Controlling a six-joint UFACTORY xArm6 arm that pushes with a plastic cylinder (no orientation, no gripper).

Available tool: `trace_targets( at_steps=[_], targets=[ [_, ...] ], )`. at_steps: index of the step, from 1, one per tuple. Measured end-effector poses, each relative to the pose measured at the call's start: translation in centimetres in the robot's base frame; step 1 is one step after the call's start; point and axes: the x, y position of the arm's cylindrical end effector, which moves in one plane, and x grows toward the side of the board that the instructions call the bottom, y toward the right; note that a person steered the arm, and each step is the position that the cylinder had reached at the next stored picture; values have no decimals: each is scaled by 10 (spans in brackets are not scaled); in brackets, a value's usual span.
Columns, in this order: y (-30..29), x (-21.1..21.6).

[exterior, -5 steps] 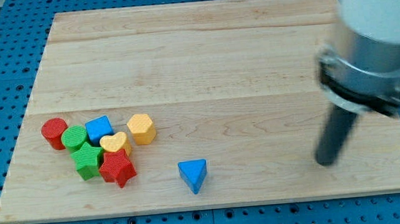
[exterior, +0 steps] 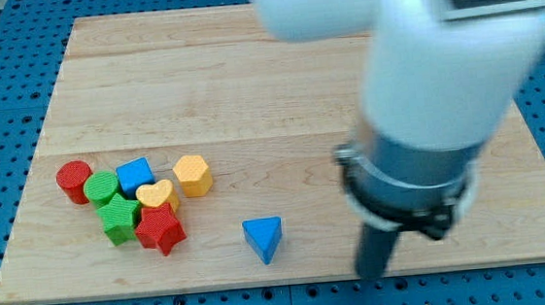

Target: Slide the blue triangle to the bottom of the green star and red star

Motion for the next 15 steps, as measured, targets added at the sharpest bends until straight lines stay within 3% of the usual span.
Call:
trace_targets(
  at_steps=[1,4,6,8,10,13,14,15],
  targets=[
    [-45,0],
    [-69,0],
    [-38,-21],
    [-113,-63],
    [-71,-66],
    [-167,-55],
    [-137,-56],
    [-61,-39]
  ],
)
